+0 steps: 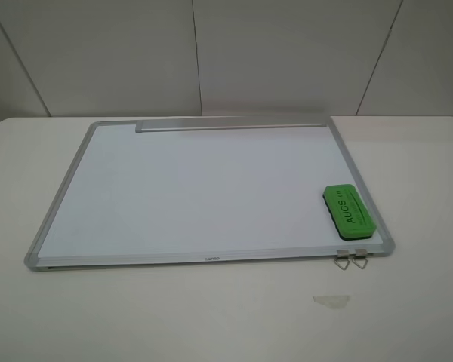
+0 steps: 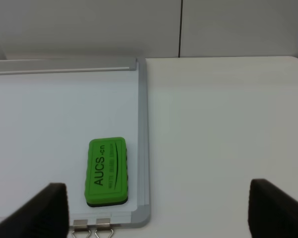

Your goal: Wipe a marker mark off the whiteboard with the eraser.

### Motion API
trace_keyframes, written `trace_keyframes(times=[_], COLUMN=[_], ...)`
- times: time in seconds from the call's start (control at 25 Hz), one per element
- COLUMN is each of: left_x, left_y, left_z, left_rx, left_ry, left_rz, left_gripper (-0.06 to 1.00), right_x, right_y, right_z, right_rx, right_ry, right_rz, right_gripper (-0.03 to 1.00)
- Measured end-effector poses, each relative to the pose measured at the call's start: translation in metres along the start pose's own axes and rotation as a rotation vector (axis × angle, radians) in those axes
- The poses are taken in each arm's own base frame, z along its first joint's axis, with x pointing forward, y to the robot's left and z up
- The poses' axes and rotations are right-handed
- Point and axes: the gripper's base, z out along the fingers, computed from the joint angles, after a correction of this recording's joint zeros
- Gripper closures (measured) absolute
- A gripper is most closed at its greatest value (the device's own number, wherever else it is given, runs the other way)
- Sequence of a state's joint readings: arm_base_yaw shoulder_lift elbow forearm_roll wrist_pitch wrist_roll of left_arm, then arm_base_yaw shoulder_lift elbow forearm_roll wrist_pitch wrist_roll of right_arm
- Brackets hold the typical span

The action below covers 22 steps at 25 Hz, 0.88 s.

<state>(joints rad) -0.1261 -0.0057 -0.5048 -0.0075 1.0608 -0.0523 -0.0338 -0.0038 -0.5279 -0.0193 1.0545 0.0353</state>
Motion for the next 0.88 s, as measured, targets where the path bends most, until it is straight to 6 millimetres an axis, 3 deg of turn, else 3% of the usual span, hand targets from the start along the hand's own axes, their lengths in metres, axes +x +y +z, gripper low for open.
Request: trace_keyframes(times=[0.88], left_x=[0.0], left_y=[0.0], left_z=[0.0], left_rx=[0.0], left_ry=[0.0], left_rz=[0.0], left_gripper=[0.26], right_x=[0.0], right_y=[0.0001], right_z=[0.0], right_rx=[-0.001], right_ry=[0.0], right_rz=[0.001], right_gripper=[0.23])
